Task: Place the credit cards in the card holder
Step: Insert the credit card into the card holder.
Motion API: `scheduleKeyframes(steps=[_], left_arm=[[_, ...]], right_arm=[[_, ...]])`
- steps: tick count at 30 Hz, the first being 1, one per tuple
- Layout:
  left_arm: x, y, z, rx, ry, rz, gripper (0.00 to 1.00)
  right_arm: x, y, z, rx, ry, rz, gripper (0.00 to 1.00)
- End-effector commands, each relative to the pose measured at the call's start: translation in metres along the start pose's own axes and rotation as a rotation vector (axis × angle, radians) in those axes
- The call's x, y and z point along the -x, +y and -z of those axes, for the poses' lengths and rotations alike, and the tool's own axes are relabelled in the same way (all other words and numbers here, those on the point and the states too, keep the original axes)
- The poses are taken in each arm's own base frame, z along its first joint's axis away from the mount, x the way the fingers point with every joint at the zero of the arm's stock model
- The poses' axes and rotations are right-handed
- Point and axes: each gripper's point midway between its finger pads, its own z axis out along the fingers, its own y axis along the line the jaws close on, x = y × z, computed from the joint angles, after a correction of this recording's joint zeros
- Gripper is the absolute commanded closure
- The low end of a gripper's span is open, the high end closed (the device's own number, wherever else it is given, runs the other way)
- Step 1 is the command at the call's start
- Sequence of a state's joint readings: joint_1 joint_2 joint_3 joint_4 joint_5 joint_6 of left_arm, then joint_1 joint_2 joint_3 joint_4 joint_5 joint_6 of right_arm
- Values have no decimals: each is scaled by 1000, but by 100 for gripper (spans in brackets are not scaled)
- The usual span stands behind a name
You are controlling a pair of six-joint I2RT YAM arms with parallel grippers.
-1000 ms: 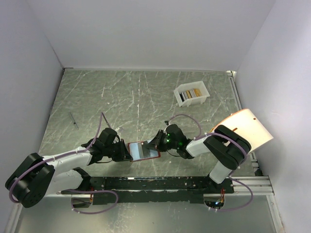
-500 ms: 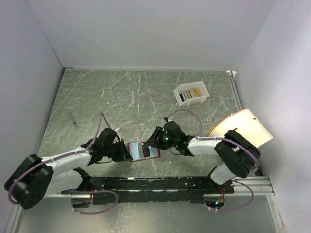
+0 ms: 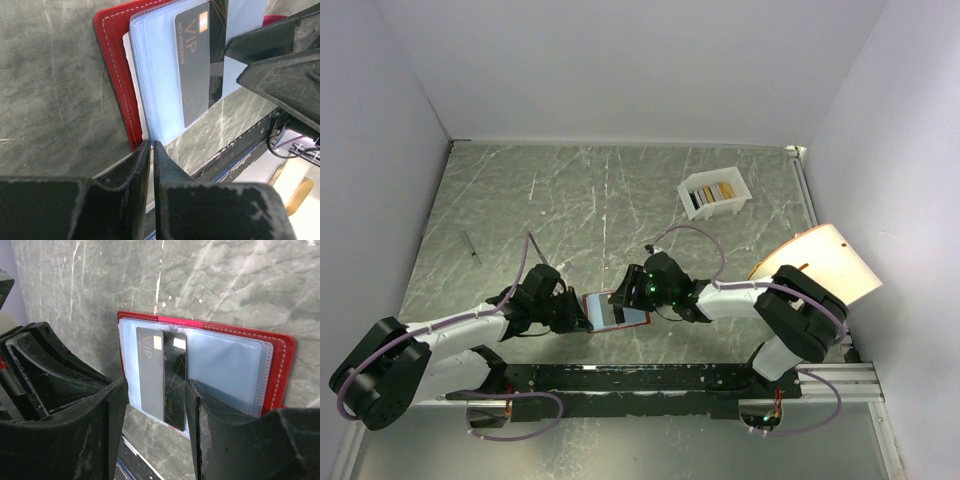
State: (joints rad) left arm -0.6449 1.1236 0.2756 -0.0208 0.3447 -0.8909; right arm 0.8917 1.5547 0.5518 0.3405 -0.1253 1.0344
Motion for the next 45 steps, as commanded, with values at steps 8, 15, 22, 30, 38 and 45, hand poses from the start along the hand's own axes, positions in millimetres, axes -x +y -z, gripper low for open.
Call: scheduleKeyframes(steps=[8, 15, 22, 30, 38, 45], left_arm=[[1, -1, 0, -10, -11, -3, 81], [3, -1, 0, -6, -15, -7, 81], [5, -3, 0, -9, -20, -8, 81], [10, -5, 1, 4, -29, -19, 79], [11, -5, 1, 14, -28, -28, 78], [16, -9, 5, 7, -51, -32, 76]], right_arm=[[-12, 12, -7, 48, 44, 11, 50], [-16, 17, -9, 90, 66, 34, 51], [-15, 25, -11, 119, 74, 73, 51], [-11, 33, -4, 155, 56, 140, 55], [-6, 33, 0, 154, 33, 183, 58], [9, 19, -6, 21, -11, 189, 50]])
